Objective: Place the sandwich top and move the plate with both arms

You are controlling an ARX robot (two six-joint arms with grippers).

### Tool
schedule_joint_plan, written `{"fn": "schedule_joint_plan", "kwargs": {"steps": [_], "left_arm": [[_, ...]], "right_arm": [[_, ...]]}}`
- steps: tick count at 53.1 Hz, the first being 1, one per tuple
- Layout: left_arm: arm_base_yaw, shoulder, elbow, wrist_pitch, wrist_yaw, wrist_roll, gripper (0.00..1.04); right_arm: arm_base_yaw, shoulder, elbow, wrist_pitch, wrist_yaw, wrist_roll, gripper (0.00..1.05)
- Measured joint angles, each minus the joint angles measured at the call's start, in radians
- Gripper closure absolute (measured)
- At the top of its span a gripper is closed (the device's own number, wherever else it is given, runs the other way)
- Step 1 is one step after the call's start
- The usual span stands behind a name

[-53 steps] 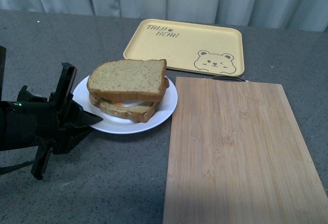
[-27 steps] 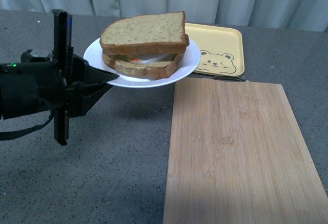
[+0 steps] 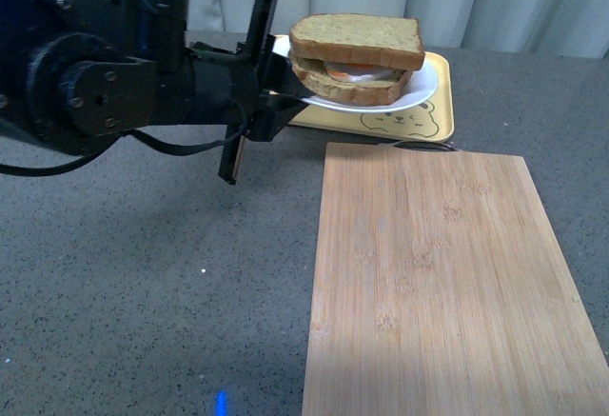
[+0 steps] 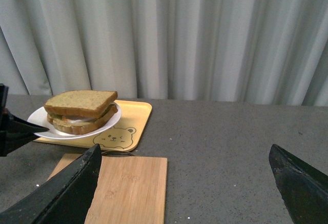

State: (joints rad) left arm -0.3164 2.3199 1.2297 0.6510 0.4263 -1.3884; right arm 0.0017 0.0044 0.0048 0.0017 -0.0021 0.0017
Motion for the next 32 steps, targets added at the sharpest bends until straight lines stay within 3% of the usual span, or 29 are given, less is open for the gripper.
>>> {"fn": "schedule_joint_plan", "kwargs": {"steps": [13, 32], "left_arm": [[-0.014, 0.114, 0.201, -0.114, -0.02, 0.021, 1.01], [-0.005, 0.172, 0.227, -0.032, -0.004, -0.005, 1.01]], "right_arm": [[0.0, 0.0, 0.0, 0.0, 0.0, 0.0, 0.09], [0.0, 0.0, 0.0, 0.0, 0.0, 0.0, 0.09]]}}
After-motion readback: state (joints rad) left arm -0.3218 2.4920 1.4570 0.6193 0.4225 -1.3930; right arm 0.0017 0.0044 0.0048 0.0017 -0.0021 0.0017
